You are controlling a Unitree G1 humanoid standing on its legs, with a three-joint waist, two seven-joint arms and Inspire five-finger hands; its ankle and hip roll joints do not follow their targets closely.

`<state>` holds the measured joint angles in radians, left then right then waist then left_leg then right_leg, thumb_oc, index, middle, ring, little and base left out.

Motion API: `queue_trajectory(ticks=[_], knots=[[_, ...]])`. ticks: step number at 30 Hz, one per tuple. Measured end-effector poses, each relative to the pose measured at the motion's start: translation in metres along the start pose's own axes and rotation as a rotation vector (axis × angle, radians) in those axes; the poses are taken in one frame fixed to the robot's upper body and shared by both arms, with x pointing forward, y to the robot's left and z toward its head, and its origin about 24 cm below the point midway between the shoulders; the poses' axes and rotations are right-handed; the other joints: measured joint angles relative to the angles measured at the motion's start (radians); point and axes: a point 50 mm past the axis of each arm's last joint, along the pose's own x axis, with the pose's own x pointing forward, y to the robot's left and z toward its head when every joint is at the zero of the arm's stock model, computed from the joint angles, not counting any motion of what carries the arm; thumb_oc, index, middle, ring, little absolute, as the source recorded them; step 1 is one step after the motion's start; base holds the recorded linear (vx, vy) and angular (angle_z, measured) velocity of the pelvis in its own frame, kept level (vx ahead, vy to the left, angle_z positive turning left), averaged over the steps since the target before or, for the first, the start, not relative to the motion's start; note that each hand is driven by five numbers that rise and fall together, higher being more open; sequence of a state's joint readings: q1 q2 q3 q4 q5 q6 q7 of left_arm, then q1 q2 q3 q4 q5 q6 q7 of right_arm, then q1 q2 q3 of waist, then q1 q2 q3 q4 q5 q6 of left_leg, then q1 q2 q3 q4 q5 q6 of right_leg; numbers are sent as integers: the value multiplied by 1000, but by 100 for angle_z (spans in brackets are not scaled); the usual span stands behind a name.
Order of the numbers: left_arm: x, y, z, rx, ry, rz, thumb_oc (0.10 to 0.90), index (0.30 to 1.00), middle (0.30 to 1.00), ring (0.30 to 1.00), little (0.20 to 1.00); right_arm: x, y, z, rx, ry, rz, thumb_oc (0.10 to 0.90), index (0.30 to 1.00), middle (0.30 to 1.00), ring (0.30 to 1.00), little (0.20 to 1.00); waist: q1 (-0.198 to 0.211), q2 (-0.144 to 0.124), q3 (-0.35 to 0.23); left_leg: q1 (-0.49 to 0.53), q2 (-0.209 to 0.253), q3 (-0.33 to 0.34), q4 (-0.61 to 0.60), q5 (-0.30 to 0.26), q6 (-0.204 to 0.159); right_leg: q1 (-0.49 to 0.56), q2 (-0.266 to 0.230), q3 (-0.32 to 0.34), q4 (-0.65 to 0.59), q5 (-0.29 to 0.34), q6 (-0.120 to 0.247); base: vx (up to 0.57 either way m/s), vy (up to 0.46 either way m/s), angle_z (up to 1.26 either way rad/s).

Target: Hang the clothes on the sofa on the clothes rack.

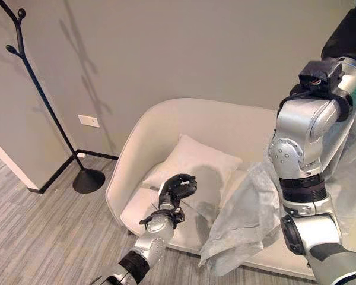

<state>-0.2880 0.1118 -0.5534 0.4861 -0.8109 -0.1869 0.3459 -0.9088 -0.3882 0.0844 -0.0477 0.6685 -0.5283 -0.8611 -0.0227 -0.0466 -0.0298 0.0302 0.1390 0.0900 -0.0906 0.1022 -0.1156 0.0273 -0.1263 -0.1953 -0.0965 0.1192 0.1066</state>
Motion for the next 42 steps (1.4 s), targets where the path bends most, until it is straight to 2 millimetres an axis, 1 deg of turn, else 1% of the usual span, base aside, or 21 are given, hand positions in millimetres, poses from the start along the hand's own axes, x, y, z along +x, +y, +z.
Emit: queue_trajectory(ticks=[1,4,5,6,9,11,14,15,16,17,20,21,23,26,29,31,34,36,39,42], knots=[[1,3,5,27,-29,8,400,300,300,300,300,1,0,1,-11,-6,5,400,300,300,300,300,7,0,0,-1,2,-2,0,0,-1,0,2,-2,0,0,0,-5,19,5],[0,6,13,98,-77,10,400,300,300,300,300,4,0,5,-39,-34,31,400,300,300,300,300,9,-1,1,-3,1,-17,0,1,-1,7,1,-16,-5,-5,-1,-6,15,12],[-1,7,16,145,-97,-1,558,538,538,538,538,5,2,6,-40,-42,39,400,300,300,300,300,9,-3,2,-3,2,-18,0,0,-1,9,1,-18,-7,-6,-1,-14,14,9],[-1,9,19,201,-118,-12,800,900,900,900,900,5,4,7,-38,-49,50,400,300,300,300,300,9,-5,3,-3,2,-19,0,0,-1,9,2,-19,-7,-7,-1,-18,13,4],[-4,8,16,325,-133,-53,800,900,900,900,900,6,7,7,-34,-52,80,400,300,300,300,300,11,-12,9,-3,1,-20,0,1,-1,10,1,-20,-7,-8,0,0,0,0],[-7,7,9,432,-119,-125,800,900,900,900,900,10,9,4,-44,-51,84,400,300,300,300,300,10,-18,16,-4,1,-20,0,1,-1,9,1,-20,-7,-8,0,0,0,0],[-12,2,-1,558,-97,-222,800,900,900,900,900,13,16,5,-31,-57,99,400,300,300,300,300,11,-17,31,-4,1,-20,0,1,-1,9,1,-20,-6,-8,0,0,0,0],[-15,4,-6,646,-85,-264,800,900,900,900,900,16,20,4,-32,-62,111,400,300,300,300,300,11,-16,37,-4,1,-20,0,1,-1,9,1,-20,-6,-8,0,0,0,0],[-21,3,-17,789,-63,-353,800,900,900,900,900,22,22,0,-47,-59,106,400,300,300,300,300,10,-13,39,-3,2,-18,0,0,-1,8,1,-19,-6,-8,0,0,0,0],[-24,4,-22,839,-52,-387,800,900,900,900,900,22,23,0,-46,-60,106,400,300,300,300,300,11,-11,40,-4,1,-18,0,0,-1,8,1,-19,-6,-8,0,0,0,0],[-27,15,-24,982,-60,-405,800,900,900,900,900,20,24,-2,-52,-51,130,400,300,300,300,300,11,-4,44,-2,1,-17,0,-1,1,9,1,-18,-6,-9,0,0,0,0],[-28,18,-24,1105,-85,-430,800,900,900,900,900,20,25,-2,-53,-50,139,400,300,300,300,300,11,-4,44,-1,1,-18,0,-1,1,10,1,-18,-6,-9,0,0,0,0],[-29,18,-30,1216,-110,-440,800,900,900,900,900,20,25,-2,-53,-50,144,400,300,300,300,300,10,-4,44,-1,1,-18,0,-1,1,10,1,-18,-6,-9,0,0,0,0],[-24,21,-38,1276,-107,-382,800,900,900,900,900,21,25,-1,-51,-55,143,400,300,300,300,300,8,-4,44,-1,2,-17,0,-1,1,9,2,-17,-6,-9,0,11,-25,0],[-15,20,-42,1321,-111,-318,800,900,900,900,900,19,27,-1,-45,-57,145,400,300,300,300,300,6,-4,44,-3,2,-17,0,-1,1,8,2,-17,-6,-9,0,11,-26,0],[-7,13,-39,1316,-133,-249,800,900,900,900,900,15,31,-1,-56,-64,171,400,300,300,300,300,6,-5,44,-3,2,-17,0,-1,0,7,2,-18,-6,-9,0,5,-49,0],[-1,2,-36,1273,-166,-208,800,900,900,900,900,13,35,3,-38,-76,189,400,300,300,300,300,4,-5,44,-4,2,-17,0,-1,0,7,2,-18,-6,-9,0,8,-60,1],[-2,-2,-38,1251,-166,-202,800,900,900,900,900,11,38,5,-25,-81,197,400,300,300,300,300,1,-7,44,-4,4,-17,0,-1,0,7,4,-18,-6,-10,0,18,-91,-1],[-1,-3,-47,1197,-98,-180,800,900,900,900,900,7,42,6,-6,-78,209,400,300,300,300,300,-6,-8,44,-4,6,-16,0,-1,0,6,7,-17,-6,-11,-1,0,-99,-1],[-2,8,-57,1158,-1,-130,800,900,900,900,900,2,45,2,-8,-58,230,400,300,300,300,300,-29,-19,44,-6,21,-15,1,3,-7,3,22,-15,-6,-11,-2,-32,-125,-3]])
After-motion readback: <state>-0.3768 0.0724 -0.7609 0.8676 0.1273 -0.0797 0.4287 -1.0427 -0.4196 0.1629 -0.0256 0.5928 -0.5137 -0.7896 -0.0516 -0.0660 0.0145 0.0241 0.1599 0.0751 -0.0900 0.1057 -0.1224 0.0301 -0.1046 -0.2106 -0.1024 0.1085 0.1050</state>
